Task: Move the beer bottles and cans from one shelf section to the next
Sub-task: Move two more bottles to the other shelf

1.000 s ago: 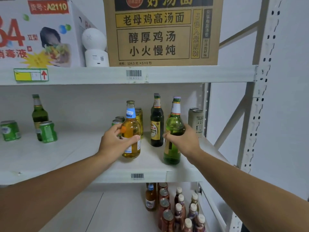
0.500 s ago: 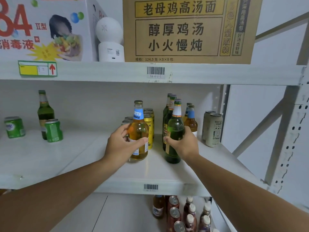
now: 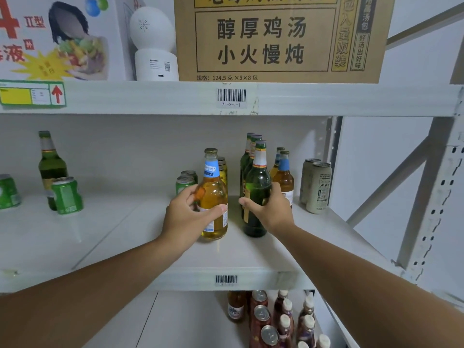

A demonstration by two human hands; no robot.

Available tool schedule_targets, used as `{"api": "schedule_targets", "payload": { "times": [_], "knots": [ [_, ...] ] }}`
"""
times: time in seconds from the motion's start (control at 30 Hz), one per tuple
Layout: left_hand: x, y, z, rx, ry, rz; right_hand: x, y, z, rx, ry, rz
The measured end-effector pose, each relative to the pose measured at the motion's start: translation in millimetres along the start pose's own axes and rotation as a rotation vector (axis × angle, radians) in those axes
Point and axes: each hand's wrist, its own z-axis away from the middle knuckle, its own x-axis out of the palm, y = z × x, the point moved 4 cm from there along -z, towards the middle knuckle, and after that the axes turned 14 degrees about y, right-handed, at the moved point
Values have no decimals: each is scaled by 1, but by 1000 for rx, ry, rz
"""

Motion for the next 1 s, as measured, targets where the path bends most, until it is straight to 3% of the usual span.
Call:
{"api": "schedule_targets", "payload": {
  "times": [0.13, 0.3, 0.47, 0.57, 0.7, 1.0],
  "knots": [
    [8, 0, 4, 2, -41, 1, -16, 7, 10, -53, -64, 52],
    [27, 12, 11, 10, -49, 15, -64, 23, 17, -220, -104, 352],
    [58, 30, 34, 19, -60, 30, -109, 52, 3, -149, -88, 434],
    [81, 34, 53, 0, -32, 41, -133, 59, 4, -197, -132, 484],
    [119, 41, 72, 5, 1, 37, -154, 68, 8, -347, -274, 741],
    [207, 19, 86, -63, 87, -87, -189, 86, -5, -259, -236, 663]
  ]
}}
